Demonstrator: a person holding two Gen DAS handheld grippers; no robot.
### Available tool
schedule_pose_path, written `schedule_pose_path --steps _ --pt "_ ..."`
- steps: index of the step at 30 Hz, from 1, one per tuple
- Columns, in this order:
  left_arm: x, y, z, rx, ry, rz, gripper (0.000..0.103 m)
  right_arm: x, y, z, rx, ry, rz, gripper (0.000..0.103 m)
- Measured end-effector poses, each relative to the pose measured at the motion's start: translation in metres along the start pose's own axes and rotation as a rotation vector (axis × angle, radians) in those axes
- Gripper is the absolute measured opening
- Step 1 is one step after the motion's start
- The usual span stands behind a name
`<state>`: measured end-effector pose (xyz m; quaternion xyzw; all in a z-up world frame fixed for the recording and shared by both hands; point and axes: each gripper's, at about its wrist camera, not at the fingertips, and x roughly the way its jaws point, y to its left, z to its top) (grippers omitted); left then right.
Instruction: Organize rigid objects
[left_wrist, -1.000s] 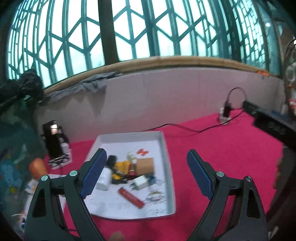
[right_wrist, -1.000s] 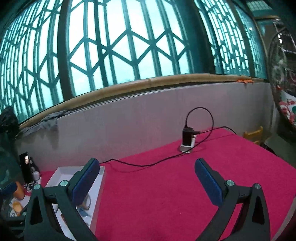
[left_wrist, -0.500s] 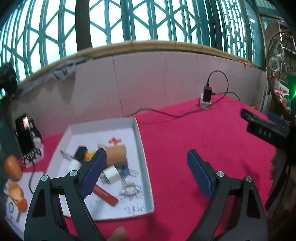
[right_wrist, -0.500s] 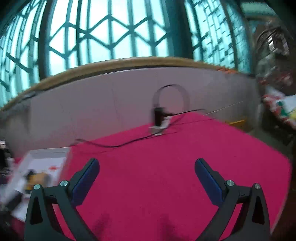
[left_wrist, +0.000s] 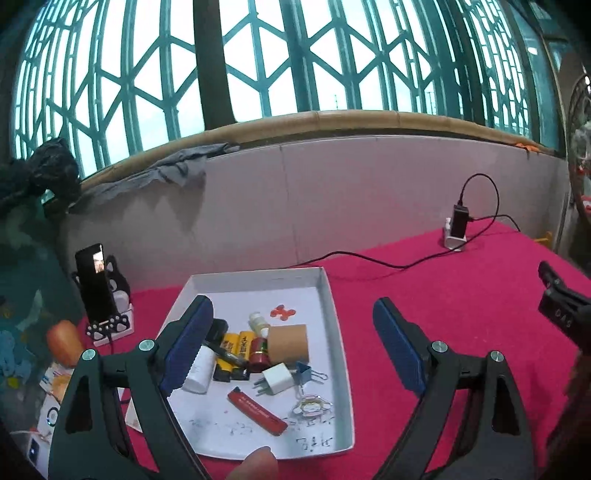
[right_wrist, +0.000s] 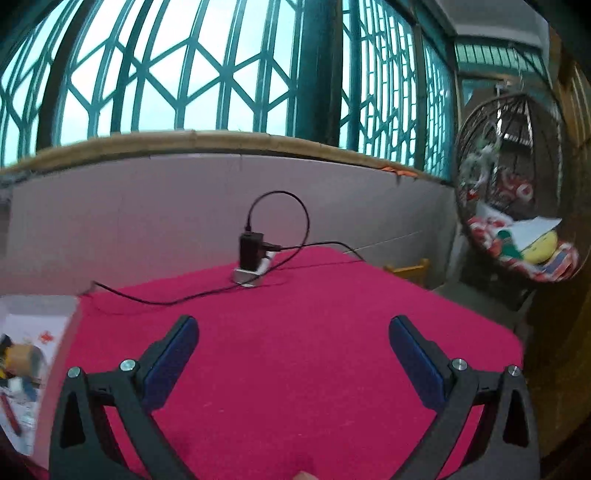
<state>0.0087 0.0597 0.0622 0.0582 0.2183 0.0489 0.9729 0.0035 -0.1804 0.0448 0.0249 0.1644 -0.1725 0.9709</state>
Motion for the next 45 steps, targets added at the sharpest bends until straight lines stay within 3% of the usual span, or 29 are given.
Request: schedule_pose_path --steps 3,6,12,19,24,33,45 --pt "0.000 -0.009 0.004 0.008 0.025 -0.027 0.089 -0.002 -0.016 0.011 0.094 -0.016 0.086 0.103" --pt "0.015 -0.021 0.002 0.017 0.113 -0.075 0.089 0.001 -0.025 0.012 0.153 0.015 0.181 0.103" --pt "0.039 -0.052 -0.026 0.026 0.294 -0.145 0.089 0.001 -0.029 0.002 0.154 0.078 0.173 0.103" --pt "0.022 -0.085 -0.036 0.091 0.279 -0.235 0.089 -0.012 -0.044 0.010 0.218 0.037 0.175 0.103" --pt "0.020 -0.101 -0.040 0.100 0.308 -0.305 0.089 -0.011 -0.043 0.001 0.179 0.061 0.150 0.103" --pt "0.011 -0.127 -0.046 0.179 0.329 -0.393 0.089 -0.010 -0.069 -0.003 0.248 0.076 0.121 0.103" --pt "-0.002 -0.168 -0.054 0.349 0.359 -0.650 0.089 -0.009 -0.083 -0.002 0.265 0.070 0.080 0.103"
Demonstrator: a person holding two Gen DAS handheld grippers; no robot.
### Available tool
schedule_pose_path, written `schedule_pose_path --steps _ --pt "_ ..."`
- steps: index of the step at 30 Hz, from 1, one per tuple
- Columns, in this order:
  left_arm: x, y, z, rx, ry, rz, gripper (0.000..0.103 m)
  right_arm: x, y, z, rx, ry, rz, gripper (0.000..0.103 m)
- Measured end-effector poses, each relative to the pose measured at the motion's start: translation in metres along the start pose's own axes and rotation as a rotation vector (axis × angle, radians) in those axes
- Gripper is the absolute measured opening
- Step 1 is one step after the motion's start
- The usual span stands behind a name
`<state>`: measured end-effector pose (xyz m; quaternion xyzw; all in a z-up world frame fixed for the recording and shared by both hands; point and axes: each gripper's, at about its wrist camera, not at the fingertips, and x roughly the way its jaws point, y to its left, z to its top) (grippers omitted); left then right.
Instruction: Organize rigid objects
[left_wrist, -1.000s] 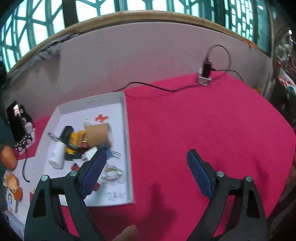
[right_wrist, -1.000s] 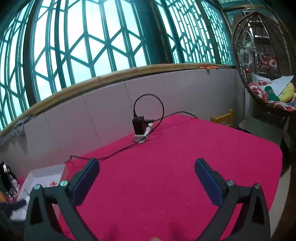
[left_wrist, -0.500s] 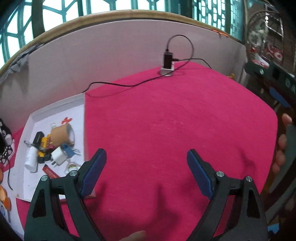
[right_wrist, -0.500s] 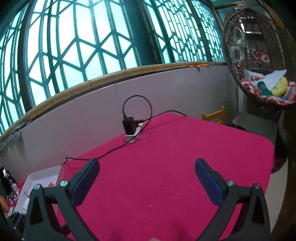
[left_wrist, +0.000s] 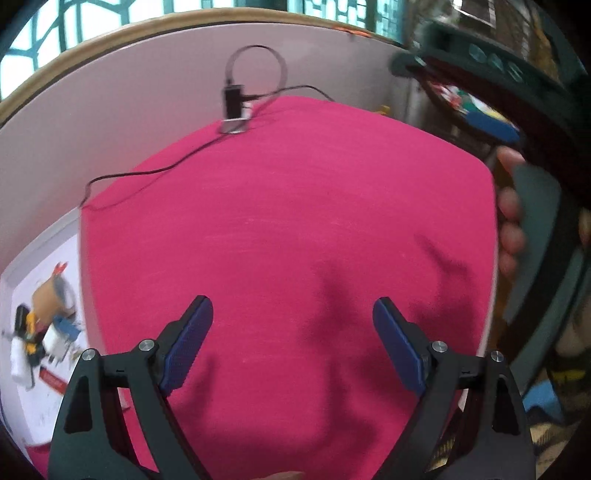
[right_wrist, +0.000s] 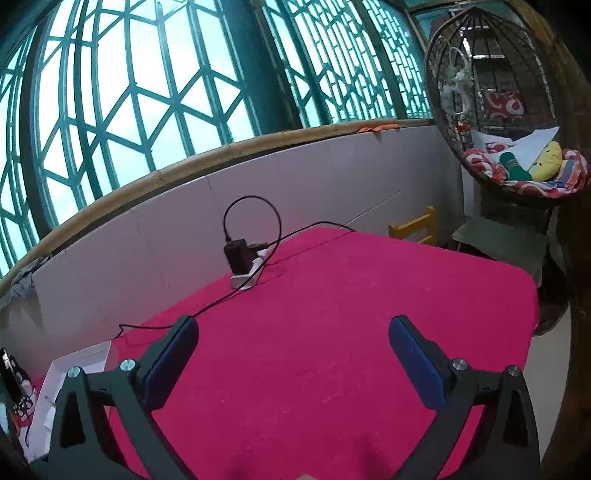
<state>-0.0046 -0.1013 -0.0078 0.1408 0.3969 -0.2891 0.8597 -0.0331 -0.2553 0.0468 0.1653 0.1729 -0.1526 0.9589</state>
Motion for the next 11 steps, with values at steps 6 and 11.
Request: schedule_pose_path --steps 6,11 --pt "0.015 -0.022 -0.001 0.128 0.040 -0.069 0.089 0.005 -0.014 0.005 0.023 -0.007 -0.048 0.103" --pt "0.018 -0.025 -0.001 0.137 0.031 -0.110 0.089 0.008 -0.022 0.007 0.038 -0.011 -0.071 0.103"
